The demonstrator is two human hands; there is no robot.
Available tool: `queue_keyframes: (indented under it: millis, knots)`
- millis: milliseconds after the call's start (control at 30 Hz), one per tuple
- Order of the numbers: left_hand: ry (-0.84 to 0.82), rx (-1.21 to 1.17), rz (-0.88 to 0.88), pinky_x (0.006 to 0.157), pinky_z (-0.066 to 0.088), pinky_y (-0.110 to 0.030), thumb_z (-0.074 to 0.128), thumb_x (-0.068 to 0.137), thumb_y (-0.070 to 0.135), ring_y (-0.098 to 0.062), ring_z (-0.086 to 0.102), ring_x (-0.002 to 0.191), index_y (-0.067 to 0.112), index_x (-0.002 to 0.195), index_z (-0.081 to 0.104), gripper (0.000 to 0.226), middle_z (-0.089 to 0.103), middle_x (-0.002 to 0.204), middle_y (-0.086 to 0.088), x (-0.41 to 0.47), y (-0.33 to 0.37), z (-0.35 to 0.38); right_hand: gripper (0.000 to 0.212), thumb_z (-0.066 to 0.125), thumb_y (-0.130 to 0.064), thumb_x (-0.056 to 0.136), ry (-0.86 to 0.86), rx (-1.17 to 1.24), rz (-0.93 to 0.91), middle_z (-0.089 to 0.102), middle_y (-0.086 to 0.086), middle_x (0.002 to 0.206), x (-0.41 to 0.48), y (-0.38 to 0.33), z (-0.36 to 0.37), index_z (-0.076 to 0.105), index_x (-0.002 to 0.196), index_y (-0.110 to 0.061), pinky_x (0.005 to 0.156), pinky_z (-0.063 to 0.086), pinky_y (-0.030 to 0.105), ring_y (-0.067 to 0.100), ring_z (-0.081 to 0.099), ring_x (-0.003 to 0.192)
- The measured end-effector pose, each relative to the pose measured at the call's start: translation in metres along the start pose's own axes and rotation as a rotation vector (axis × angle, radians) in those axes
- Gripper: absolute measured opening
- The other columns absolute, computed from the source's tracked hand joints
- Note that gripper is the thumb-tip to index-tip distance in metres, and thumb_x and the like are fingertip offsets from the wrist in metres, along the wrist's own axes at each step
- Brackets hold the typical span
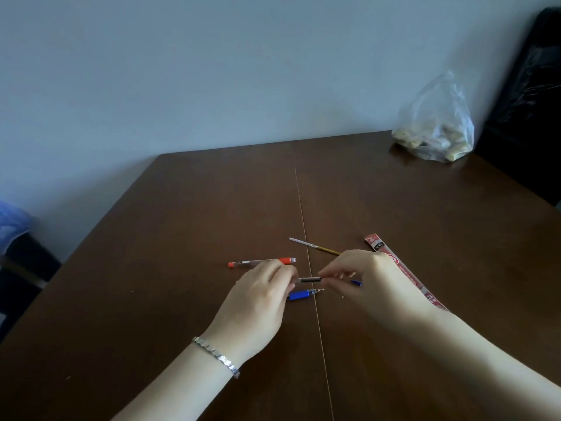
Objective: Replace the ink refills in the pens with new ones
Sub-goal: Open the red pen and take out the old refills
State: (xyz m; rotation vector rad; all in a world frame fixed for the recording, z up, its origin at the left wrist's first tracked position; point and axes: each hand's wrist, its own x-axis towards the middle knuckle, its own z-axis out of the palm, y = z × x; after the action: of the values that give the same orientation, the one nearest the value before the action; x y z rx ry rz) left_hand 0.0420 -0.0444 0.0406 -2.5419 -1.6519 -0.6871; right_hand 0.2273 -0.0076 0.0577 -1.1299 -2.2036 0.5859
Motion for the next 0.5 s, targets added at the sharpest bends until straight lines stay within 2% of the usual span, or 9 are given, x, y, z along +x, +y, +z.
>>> queue_keyframes:
  millis: [133, 233, 300, 433, 500]
  knots:
    - [-0.005, 0.03, 0.022, 0.07, 0.054, -0.027, 0.065, 0.077, 0.002, -0.021, 0.065, 0.082, 0.006, 0.096, 0.062, 0.019, 0.068, 0.09, -0.01, 0.0, -0.003, -0.001, 0.015, 0.068, -0.009, 0.078, -0.035, -0.044, -0.016, 0.071, 0.004, 0.084, -0.001, 0.002, -0.01, 0.074, 0.09, -0.015, 0.069, 0.046, 0.02, 0.011, 0.059, 0.075]
    - [0.028, 0.001, -0.08, 0.07, 0.052, -0.024, 0.055, 0.085, 0.009, -0.018, 0.061, 0.082, 0.009, 0.098, 0.059, 0.014, 0.064, 0.092, -0.007, -0.001, -0.016, -0.001, 0.017, 0.067, -0.009, 0.079, -0.017, -0.154, 0.03, 0.064, -0.002, 0.085, 0.001, 0.024, -0.03, 0.073, 0.093, -0.015, 0.073, 0.039, 0.017, 0.012, 0.056, 0.083]
    - [0.062, -0.016, -0.19, 0.071, 0.053, -0.028, 0.049, 0.089, 0.013, -0.017, 0.058, 0.083, 0.012, 0.099, 0.057, 0.013, 0.061, 0.094, -0.004, -0.003, -0.029, -0.001, 0.016, 0.065, -0.007, 0.08, 0.041, -0.228, 0.086, 0.063, -0.001, 0.087, 0.003, 0.046, -0.044, 0.072, 0.092, -0.014, 0.077, 0.041, 0.022, 0.017, 0.057, 0.088]
    - [0.066, -0.049, -0.299, 0.066, 0.048, -0.028, 0.048, 0.089, 0.014, -0.017, 0.056, 0.083, 0.013, 0.095, 0.056, 0.009, 0.058, 0.093, 0.0, -0.008, -0.04, -0.001, 0.014, 0.061, -0.01, 0.082, 0.303, -0.21, 0.26, 0.065, 0.002, 0.086, 0.015, 0.074, -0.042, 0.071, 0.091, -0.015, 0.066, 0.039, 0.019, 0.016, 0.057, 0.079]
    - [0.046, -0.044, -0.298, 0.067, 0.05, -0.027, 0.048, 0.089, 0.016, -0.015, 0.055, 0.085, 0.014, 0.096, 0.056, 0.01, 0.057, 0.096, 0.001, -0.009, -0.04, 0.001, 0.015, 0.061, -0.011, 0.082, 0.335, -0.227, 0.3, 0.068, 0.008, 0.091, 0.029, 0.08, -0.024, 0.071, 0.093, -0.012, 0.074, 0.042, 0.026, 0.022, 0.059, 0.086]
